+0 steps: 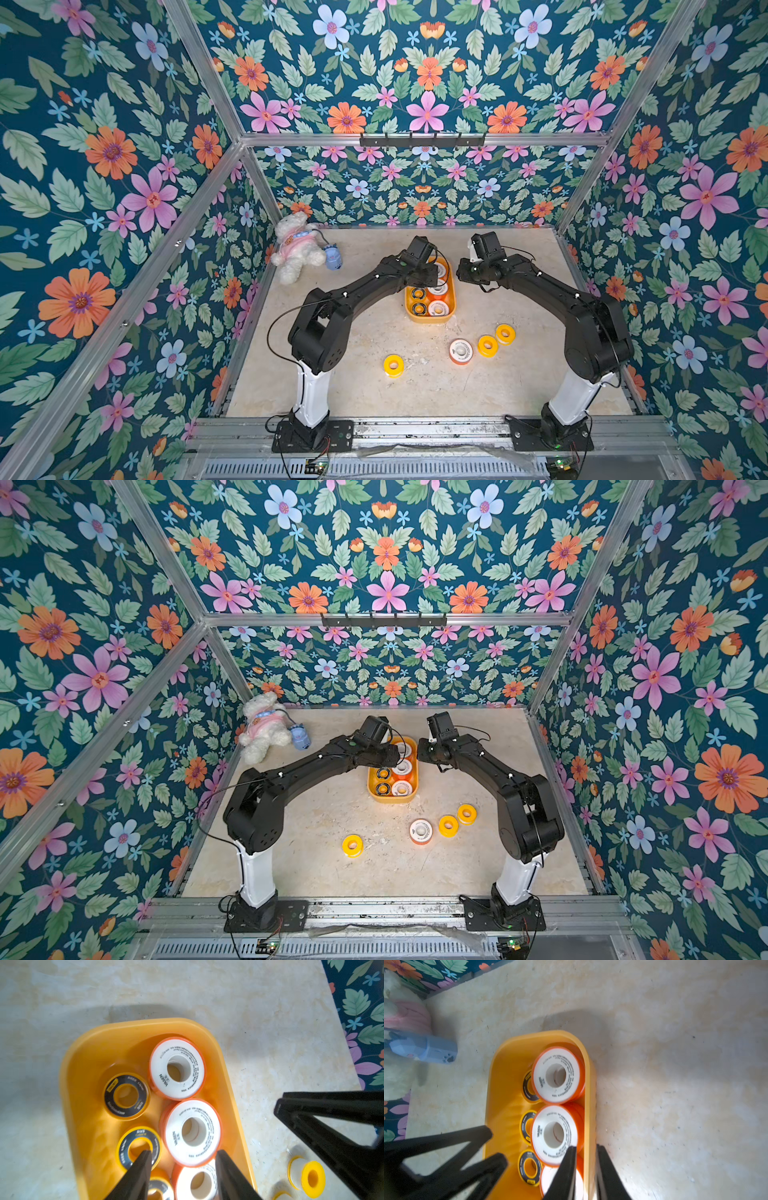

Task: Put the sealing tape into the storage box
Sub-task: Pick up the sealing tape at the center of the board.

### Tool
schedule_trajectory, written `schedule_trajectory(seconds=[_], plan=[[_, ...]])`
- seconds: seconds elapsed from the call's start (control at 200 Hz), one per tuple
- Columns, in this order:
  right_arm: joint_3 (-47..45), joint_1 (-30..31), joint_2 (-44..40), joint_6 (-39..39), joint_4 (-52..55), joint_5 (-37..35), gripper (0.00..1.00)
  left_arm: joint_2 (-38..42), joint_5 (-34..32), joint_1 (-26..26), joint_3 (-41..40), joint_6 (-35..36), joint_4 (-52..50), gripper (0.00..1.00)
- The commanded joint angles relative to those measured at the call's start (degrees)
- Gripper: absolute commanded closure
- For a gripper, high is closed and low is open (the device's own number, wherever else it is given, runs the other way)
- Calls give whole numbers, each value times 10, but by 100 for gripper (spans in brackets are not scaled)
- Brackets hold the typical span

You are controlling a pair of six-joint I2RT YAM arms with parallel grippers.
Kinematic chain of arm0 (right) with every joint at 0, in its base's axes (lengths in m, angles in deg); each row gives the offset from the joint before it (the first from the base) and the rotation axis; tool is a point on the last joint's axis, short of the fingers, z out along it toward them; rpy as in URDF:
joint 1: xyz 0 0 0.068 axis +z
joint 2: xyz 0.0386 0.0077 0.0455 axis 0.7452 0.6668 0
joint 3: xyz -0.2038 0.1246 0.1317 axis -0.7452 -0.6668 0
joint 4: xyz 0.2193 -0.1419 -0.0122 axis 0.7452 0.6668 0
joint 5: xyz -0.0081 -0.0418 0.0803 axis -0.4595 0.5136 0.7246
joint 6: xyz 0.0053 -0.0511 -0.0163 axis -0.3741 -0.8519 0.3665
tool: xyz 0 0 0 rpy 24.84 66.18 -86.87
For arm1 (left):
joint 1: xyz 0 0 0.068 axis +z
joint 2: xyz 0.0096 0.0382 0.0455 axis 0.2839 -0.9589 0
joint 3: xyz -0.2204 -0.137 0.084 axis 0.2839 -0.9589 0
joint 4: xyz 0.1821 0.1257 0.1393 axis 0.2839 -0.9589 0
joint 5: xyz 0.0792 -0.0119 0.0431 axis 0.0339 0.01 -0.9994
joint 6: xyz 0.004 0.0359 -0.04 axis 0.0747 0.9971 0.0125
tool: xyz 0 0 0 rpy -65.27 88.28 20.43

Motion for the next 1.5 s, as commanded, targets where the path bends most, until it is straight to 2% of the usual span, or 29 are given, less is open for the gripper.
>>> schedule_trajectory(seconds=[0.0, 0.18, 0.365, 0.695, 0.905, 1.27, 1.495], plan=[[-46, 6, -37, -7, -25, 7, 76, 60, -27, 8, -53, 0, 34, 45], [-128, 46, -114, -14, -25, -8, 72, 165, -49, 40, -147, -7, 29, 45], [-171, 96, -148, -12, 11, -46, 70, 261, -55, 69, -229, -26, 36, 46], [-234, 197, -188, 9, 31, -61, 68, 355, -86, 75, -314, -48, 25, 45], [-263, 241, -209, 30, 51, -71, 66, 374, -88, 76, -340, -54, 25, 46], [-275, 260, -186, 40, 59, -83, 48, 371, -90, 76, -343, -56, 23, 45], [-263, 270, -149, 37, 68, -103, 47, 360, -93, 76, -337, -54, 17, 45]])
